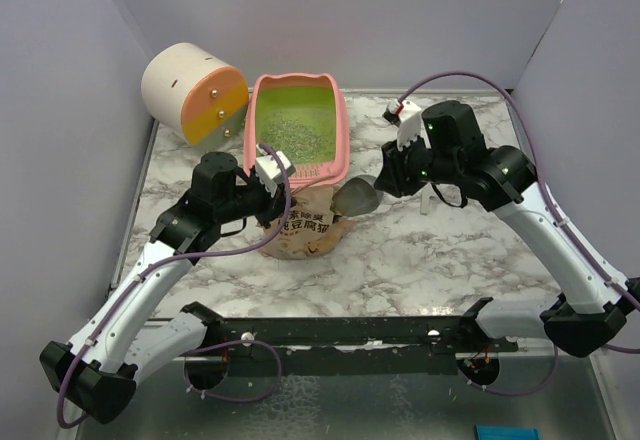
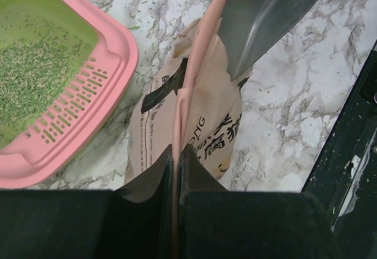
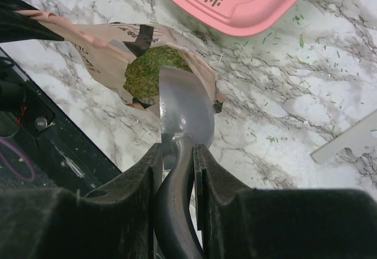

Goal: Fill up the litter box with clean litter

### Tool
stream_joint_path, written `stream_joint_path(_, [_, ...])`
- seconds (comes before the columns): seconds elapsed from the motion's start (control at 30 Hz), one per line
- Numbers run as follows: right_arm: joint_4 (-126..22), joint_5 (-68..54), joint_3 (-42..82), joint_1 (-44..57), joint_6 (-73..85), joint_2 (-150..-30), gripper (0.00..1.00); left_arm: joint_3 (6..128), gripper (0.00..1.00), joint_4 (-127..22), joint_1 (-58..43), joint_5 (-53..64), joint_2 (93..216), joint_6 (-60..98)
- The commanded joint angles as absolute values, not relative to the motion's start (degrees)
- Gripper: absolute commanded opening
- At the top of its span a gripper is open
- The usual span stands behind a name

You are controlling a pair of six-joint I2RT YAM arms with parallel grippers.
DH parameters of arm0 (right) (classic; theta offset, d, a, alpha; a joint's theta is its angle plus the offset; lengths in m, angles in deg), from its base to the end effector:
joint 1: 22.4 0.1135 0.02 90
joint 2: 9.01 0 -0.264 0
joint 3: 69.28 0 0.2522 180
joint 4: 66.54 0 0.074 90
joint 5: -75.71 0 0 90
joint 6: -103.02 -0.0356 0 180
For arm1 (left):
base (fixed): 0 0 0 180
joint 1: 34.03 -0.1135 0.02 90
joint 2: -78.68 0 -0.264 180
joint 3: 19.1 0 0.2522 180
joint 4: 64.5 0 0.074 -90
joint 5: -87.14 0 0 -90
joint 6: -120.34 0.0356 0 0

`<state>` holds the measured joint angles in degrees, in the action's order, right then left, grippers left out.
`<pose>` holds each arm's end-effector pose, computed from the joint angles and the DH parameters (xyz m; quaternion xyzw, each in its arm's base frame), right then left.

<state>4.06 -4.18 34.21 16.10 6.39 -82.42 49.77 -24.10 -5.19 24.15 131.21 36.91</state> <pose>0.1884 0.1579 0.4221 -0.2838 0.8598 0.2339 0.3543 0.1656 -0.1096 0.3509 0.3692 0.7385 -0.2944 0.4814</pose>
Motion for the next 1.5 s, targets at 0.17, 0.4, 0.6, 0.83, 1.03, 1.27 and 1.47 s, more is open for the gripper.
stream_joint_path(0.17, [6.2, -7.4, 33.6, 16.5, 5.8, -79.2, 0.01, 49.1, 0.00, -32.5, -5.2, 25.7, 128.6, 34.3])
stream_joint_path(0.4, [0.2, -5.2, 32.0, 16.5, 5.5, -82.9, 0.01, 44.7, 0.00, -36.2, -5.2, 32.4, 124.3, 34.3])
stream_joint_path(0.6, [-2.3, -1.7, 35.2, 16.5, 5.5, -88.4, 0.01, 43.1, 0.00, -36.5, -5.1, 35.2, 122.3, 34.9])
stream_joint_path(0.83, [-3.0, 1.4, 33.2, 17.3, 5.3, -88.9, 0.01, 42.1, 0.00, -38.2, -5.1, 36.6, 123.0, 34.1])
stream_joint_path(1.03, [-6.7, 3.0, 27.2, 17.6, 4.4, -89.7, 0.01, 41.7, 0.00, -39.4, -4.8, 37.7, 123.8, 33.5])
stream_joint_path(1.27, [-9.7, 2.7, 26.3, 18.6, 4.0, -92.8, 0.01, 41.9, 0.00, -39.4, -4.5, 38.5, 123.9, 33.9])
stream_joint_path(1.47, [-8.2, -0.4, 30.6, 20.1, 5.5, -97.2, 0.01, 42.1, 0.00, -39.6, -4.4, 39.0, 123.4, 34.1])
